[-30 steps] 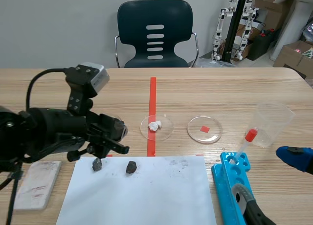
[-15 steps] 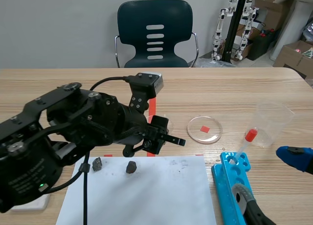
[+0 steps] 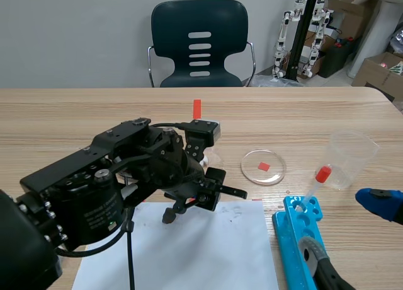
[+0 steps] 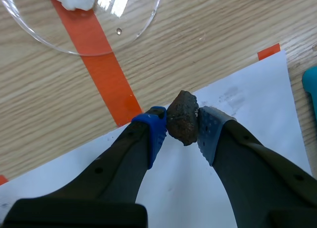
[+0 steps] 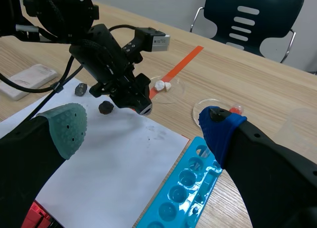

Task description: Put the right mineral back

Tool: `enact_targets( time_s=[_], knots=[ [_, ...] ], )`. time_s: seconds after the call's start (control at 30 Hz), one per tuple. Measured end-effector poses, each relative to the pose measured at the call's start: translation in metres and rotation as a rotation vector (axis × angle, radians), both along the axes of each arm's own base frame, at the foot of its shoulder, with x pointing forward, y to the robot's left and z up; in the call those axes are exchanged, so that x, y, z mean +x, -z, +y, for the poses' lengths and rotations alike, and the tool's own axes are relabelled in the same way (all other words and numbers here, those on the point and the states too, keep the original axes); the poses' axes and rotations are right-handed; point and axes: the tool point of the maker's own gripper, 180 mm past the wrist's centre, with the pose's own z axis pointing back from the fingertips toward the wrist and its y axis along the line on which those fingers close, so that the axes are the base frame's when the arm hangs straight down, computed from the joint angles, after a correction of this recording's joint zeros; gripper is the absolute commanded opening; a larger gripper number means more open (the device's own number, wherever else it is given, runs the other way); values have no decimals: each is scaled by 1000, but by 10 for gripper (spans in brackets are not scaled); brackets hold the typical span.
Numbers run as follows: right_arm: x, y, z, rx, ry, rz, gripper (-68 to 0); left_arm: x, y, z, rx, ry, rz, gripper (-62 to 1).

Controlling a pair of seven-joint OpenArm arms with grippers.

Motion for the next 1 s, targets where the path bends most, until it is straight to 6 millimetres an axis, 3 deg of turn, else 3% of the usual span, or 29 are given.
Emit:
enact_targets(
  time_s=[0.2,0.47,0.8,1.0],
  knots=[
    [0,0,0,0,0,0,-201,-7,11,-4,8,1,35,-461],
    [0,0,0,0,0,0,-201,-17,8,-27,-9,57,22,-461],
    [0,0,0,0,0,0,-201,-22,21,-31,-8,48,45,-461],
    [0,0,0,0,0,0,-201,-22,20,-32,-15,50,44,-306]
  ],
)
